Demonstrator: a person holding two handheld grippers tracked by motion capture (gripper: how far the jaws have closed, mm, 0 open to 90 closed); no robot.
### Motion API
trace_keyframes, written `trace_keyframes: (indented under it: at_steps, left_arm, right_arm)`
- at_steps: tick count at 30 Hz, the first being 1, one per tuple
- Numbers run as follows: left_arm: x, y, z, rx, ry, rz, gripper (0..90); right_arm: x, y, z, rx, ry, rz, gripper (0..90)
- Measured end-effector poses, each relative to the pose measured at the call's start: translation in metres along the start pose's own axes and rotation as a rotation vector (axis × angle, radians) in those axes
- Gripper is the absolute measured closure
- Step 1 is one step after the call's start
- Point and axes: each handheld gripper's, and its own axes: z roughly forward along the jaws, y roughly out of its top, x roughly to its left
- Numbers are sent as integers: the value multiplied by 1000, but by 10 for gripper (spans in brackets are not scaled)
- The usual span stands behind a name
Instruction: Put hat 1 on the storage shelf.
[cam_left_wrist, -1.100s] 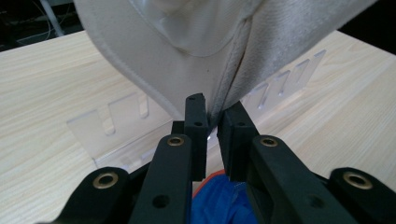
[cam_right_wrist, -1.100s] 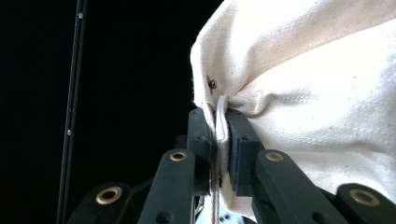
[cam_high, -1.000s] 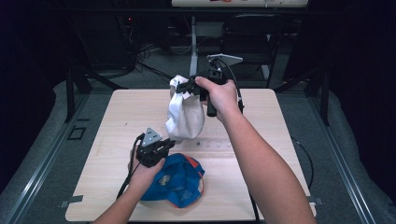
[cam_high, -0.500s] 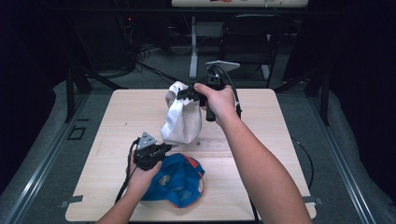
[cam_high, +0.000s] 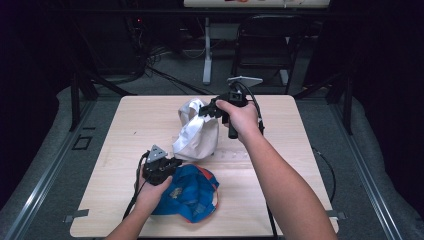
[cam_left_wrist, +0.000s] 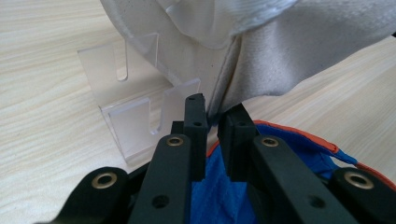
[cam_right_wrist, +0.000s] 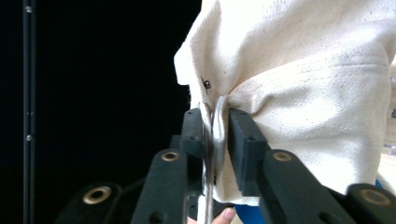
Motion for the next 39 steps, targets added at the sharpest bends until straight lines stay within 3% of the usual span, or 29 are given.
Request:
trace_keyframes:
  at_steps: [5,6,13,19,20,26,28,39]
  left_arm:
    - [-2,0,-5,-8,10,-4,765]
    - [-3,0,-9,-11,15,5,719]
    - [-3,-2,-18,-14,1,-3,650]
    - [0,-5,-31,-6,11,-15,614]
    - [2,-6,-34,-7,8,-17,603]
    - [11,-14,-47,5,18,-45,584]
    - [18,-20,-54,4,36,-55,577]
    - [38,-40,-79,20,55,-111,537]
  right_arm:
    - [4,-3,-11,-2,16,-44,717]
    - [6,-5,-18,-15,16,-56,708]
    - [4,-10,-36,-42,12,-63,669]
    - [2,-19,-53,-79,-41,-121,619]
    - [1,-24,-58,-91,-69,-167,609]
    - [-8,-37,-65,-106,-105,-218,581]
    - [-16,-46,-67,-114,-131,-261,572]
    - [-46,-75,-68,-126,-126,-280,598]
